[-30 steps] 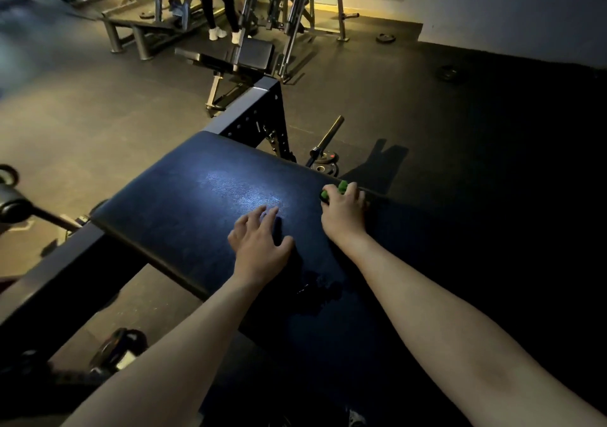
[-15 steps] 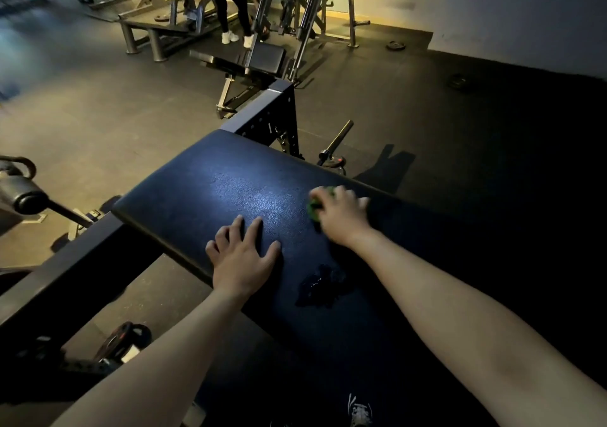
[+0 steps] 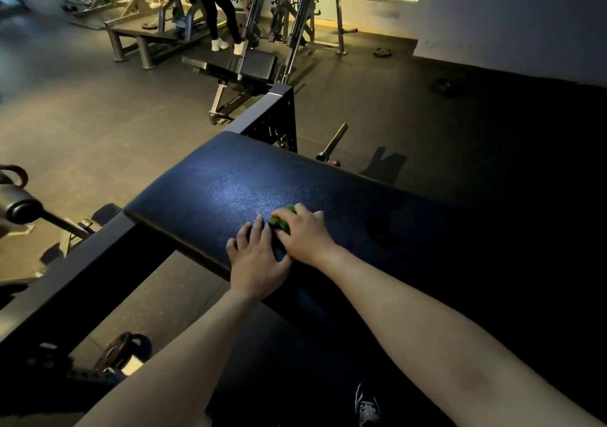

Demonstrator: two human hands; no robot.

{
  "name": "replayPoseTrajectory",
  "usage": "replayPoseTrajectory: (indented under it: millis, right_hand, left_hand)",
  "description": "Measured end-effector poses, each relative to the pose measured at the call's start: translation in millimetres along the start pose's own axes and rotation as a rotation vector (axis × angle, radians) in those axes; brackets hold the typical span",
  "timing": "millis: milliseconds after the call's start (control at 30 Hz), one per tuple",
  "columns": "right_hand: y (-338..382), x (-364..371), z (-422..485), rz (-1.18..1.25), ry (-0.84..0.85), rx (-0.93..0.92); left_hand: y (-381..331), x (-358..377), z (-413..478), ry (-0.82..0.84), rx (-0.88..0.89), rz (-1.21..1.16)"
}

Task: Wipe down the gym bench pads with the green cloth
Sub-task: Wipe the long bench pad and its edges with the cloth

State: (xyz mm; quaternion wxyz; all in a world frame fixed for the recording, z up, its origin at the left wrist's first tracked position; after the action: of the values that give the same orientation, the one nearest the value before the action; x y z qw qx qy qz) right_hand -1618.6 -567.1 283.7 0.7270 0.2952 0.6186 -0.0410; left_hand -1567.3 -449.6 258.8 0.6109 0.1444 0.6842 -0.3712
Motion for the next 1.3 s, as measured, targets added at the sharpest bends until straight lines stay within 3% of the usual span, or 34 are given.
replayPoseTrajectory:
  millis: [67, 233, 333, 533, 700, 800, 967, 1300]
  right_hand:
    - [-23, -12, -2, -0.086, -0.049, 0.060]
    - [-114, -50, -28, -0.218, -0.139, 0.482]
    - [-120, -50, -37, -0.216, -0.182, 0.601]
    - [-44, -16, -22, -0.178, -0.177, 0.409]
    - [6, 4, -24, -0.105, -0.040, 0.155]
    - [-17, -16, -23, -0.222, -0.074, 0.214]
    - [-85, -41, -36, -0.232, -0.193, 0.556]
    - [-30, -8, -34, -0.162, -0.118, 0.382]
  left_hand:
    - [1, 1, -1, 0.007, 0.035, 0.043]
    - [3, 2, -4, 0.031, 0.095, 0.051]
    - [4, 3, -5, 0.022, 0.110, 0.043]
    - [3, 8, -12, -0.024, 0.110, 0.009]
    - [10, 9, -16, -0.101, 0.161, -0.083]
    - [15, 10, -18, -0.147, 0.208, -0.075]
    - [15, 12, -18, -0.137, 0.199, -0.072]
    - [21, 13, -33, -0.170, 0.168, -0.134]
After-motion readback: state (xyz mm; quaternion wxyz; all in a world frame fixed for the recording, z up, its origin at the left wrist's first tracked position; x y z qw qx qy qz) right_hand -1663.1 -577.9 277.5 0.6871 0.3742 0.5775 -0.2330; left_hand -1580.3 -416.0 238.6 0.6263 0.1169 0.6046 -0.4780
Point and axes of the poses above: each hand's wrist, its own z-axis towards the middle knuckle, its own x-axis out of the palm, y = z × x, the point moved 2 cm from there along z, towards the middle knuckle, and after that the axes turned 5 degrees about -z, right-handed, at the moved point
